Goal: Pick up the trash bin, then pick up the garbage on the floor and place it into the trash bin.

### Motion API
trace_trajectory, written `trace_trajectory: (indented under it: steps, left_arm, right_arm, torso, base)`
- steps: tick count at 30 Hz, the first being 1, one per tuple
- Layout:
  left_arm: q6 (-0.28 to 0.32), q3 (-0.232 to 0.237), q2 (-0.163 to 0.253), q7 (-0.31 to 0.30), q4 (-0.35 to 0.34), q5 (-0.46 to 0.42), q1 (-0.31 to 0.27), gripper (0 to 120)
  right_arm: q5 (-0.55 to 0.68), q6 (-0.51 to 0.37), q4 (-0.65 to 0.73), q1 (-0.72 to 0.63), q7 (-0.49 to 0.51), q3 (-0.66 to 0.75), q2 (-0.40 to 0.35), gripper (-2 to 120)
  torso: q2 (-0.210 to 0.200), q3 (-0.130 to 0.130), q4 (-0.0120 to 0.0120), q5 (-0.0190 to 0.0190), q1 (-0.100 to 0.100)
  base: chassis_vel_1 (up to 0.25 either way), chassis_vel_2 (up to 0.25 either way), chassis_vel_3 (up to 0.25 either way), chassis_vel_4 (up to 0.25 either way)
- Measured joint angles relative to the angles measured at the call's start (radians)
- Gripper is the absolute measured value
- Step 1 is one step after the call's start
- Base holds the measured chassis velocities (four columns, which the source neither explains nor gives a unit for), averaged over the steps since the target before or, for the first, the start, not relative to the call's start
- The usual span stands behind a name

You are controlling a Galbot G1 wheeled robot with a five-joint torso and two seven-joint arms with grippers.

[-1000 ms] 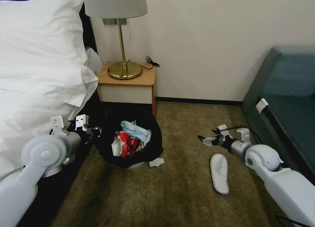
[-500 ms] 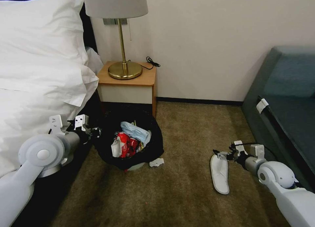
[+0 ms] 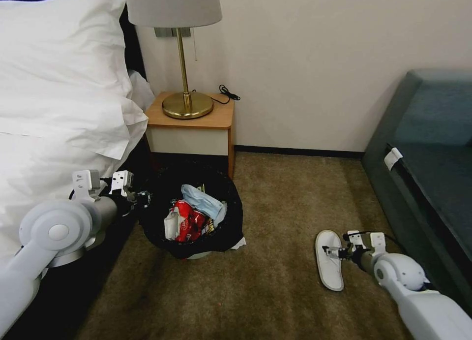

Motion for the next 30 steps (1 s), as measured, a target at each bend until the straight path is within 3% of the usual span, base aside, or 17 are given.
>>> trace_trajectory:
  steps: [20, 30]
  left_arm:
    - [0.000, 0.003, 0.058, -0.005, -0.032, -0.039, 0.011, 3]
    - [0.000, -0.012, 0.068, -0.007, -0.036, -0.050, 0.015, 3]
  right_arm:
    - [-0.174, 0.023, -0.181, 0.088, 0.025, 0.010, 0.217, 100]
    - [-0.166, -0.012, -0.158, 0.111, 0.061, 0.022, 0.193, 100]
  torso:
    - [0.000, 0.000, 0.0000, 0.0002, 0.000]
    - [0.000, 0.000, 0.0000, -0.0001, 0.000]
  base:
    - [0.000, 0.000, 0.000, 0.000]
    - [0.000, 0.000, 0.000, 0.000]
